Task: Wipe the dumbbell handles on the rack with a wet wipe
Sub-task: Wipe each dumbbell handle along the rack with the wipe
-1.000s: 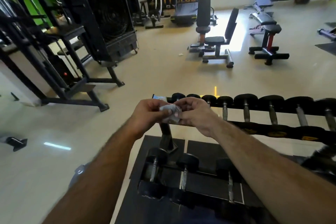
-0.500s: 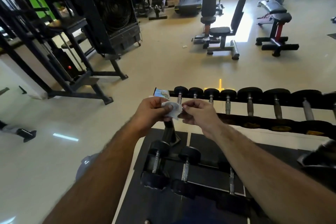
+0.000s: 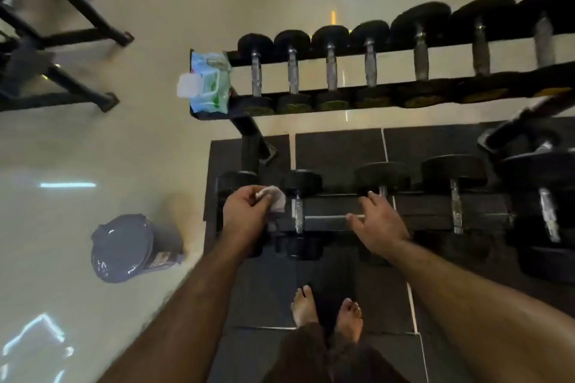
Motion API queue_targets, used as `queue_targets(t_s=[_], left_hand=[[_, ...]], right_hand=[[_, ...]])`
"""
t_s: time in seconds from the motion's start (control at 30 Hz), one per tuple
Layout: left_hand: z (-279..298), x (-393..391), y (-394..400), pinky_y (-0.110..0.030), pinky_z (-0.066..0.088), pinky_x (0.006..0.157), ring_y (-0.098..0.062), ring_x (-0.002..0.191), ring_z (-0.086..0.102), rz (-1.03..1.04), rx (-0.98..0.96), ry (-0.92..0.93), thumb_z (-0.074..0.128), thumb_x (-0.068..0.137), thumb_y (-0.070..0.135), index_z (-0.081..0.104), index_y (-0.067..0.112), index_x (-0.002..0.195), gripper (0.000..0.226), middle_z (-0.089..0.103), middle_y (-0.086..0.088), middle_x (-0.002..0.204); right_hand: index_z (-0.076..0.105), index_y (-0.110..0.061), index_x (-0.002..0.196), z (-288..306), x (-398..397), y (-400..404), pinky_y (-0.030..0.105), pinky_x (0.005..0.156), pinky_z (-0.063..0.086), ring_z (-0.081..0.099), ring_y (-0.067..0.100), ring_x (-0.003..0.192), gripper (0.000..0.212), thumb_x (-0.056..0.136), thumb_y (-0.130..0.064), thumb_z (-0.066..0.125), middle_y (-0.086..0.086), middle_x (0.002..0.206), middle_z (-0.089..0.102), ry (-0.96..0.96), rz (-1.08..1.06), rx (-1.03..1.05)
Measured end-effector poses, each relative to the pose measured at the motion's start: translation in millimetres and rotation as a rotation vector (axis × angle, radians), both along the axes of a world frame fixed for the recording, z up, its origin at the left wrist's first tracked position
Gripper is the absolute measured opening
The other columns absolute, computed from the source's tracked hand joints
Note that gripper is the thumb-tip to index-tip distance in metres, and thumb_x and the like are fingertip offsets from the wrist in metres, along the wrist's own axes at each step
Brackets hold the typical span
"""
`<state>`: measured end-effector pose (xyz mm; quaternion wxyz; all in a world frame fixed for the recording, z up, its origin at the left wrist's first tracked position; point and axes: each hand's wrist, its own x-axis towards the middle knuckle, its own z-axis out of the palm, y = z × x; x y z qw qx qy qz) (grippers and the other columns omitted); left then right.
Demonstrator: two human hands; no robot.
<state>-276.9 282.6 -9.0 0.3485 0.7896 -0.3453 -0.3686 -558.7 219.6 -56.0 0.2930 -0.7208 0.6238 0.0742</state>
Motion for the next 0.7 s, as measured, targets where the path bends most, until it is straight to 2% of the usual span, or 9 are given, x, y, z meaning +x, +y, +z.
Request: queue_targets(t_s=[0.07, 0.17, 0.2, 0.3, 0.4, 0.5, 0.57, 0.63, 0.7], left_hand=[[-47.6, -0.8, -2.2, -0.026, 0.06, 0.077, 0.0, 0.084, 0.073, -0.024, 0.05, -0.016, 0.08, 0.091, 0.024, 0.08, 0.025, 0.107, 0.016, 0.079, 0.012, 0.09], [-114.8, 0.5, -2.4, -0.039, 0.065, 0.082, -0.007, 0.087, 0.076, -0.051, 0.117, -0.012, 0.081, 0.083, 0.042, 0.078, 0.029, 0.107, 0.028, 0.079, 0.011, 0.093], [-134.5, -0.2, -3.2, -0.037, 0.064, 0.081, -0.008, 0.087, 0.075, -0.051, 0.127, -0.044, 0.08, 0.081, 0.044, 0.077, 0.029, 0.106, 0.029, 0.078, 0.012, 0.092], [-168.8, -9.0, -10.0, -0.024, 0.052, 0.077, -0.001, 0.083, 0.066, -0.08, 0.133, -0.164, 0.077, 0.091, 0.03, 0.077, 0.026, 0.108, 0.018, 0.072, 0.016, 0.09], [-195.9, -16.1, -20.8, -0.019, 0.051, 0.083, 0.001, 0.086, 0.066, -0.12, 0.076, -0.198, 0.072, 0.091, 0.021, 0.081, 0.028, 0.111, 0.023, 0.074, 0.016, 0.092], [-214.0, -20.8, -34.6, -0.028, 0.055, 0.089, -0.015, 0.096, 0.073, -0.253, 0.016, -0.335, 0.072, 0.093, 0.019, 0.081, 0.023, 0.113, 0.022, 0.08, 0.003, 0.105], [-228.2, -22.3, -43.8, -0.035, 0.056, 0.084, -0.026, 0.099, 0.071, -0.404, -0.053, -0.475, 0.069, 0.094, 0.018, 0.081, 0.018, 0.106, 0.017, 0.077, -0.003, 0.107], [-238.7, -22.4, -50.6, -0.035, 0.056, 0.084, -0.023, 0.102, 0.065, -0.501, -0.105, -0.499, 0.067, 0.097, 0.019, 0.081, 0.016, 0.104, 0.016, 0.073, -0.002, 0.112], [-245.9, -22.2, -52.7, -0.038, 0.056, 0.087, -0.025, 0.105, 0.061, -0.632, -0.121, -0.532, 0.07, 0.095, 0.014, 0.08, 0.013, 0.106, 0.015, 0.07, -0.004, 0.116]], right_hand=[[0.036, -0.018, 0.165, -37.5, -2.2, 2.4, 0.047, 0.13, 0.024, 0.02, 0.031, 0.163, 0.08, 0.103, -0.066, 0.052, 0.01, 0.176, 0.024, 0.121, 0.044, 0.019], [0.015, -0.018, 0.171, -85.4, -3.9, -0.7, 0.052, 0.132, 0.017, 0.004, 0.032, 0.166, 0.098, 0.099, -0.078, 0.043, 0.01, 0.18, 0.007, 0.239, 0.099, 0.063], [0.014, -0.017, 0.172, -97.2, -5.3, -3.2, 0.053, 0.132, 0.017, 0.006, 0.032, 0.166, 0.102, 0.097, -0.082, 0.04, 0.01, 0.18, 0.008, 0.266, 0.107, 0.068], [0.016, -0.014, 0.171, -125.8, -14.5, -6.2, 0.056, 0.13, 0.022, 0.013, 0.033, 0.164, 0.113, 0.091, -0.092, 0.031, 0.012, 0.178, 0.013, 0.338, 0.121, 0.061], [0.006, -0.012, 0.172, -146.8, -21.8, -0.6, 0.055, 0.132, 0.016, 0.002, 0.032, 0.166, 0.127, 0.082, -0.101, 0.023, 0.012, 0.18, -0.002, 0.39, 0.158, 0.061], [0.0, -0.013, 0.171, -151.4, -21.1, -0.6, 0.052, 0.133, 0.015, -0.002, 0.031, 0.166, 0.138, 0.072, -0.109, 0.015, 0.011, 0.179, -0.009, 0.41, 0.172, 0.069], [0.007, -0.013, 0.171, -148.6, -22.1, -8.5, 0.052, 0.13, 0.019, 0.005, 0.032, 0.165, 0.142, 0.069, -0.111, 0.01, 0.012, 0.18, -0.003, 0.418, 0.125, 0.043], [0.013, -0.011, 0.17, -145.5, -25.8, -19.1, 0.053, 0.129, 0.024, 0.015, 0.035, 0.163, 0.144, 0.067, -0.112, 0.008, 0.015, 0.179, 0.007, 0.431, 0.074, 0.025], [0.002, -0.012, 0.171, -145.4, -31.3, -24.1, 0.055, 0.13, 0.023, 0.011, 0.034, 0.164, 0.145, 0.066, -0.112, 0.011, 0.013, 0.179, 0.001, 0.379, 0.018, 0.073]])
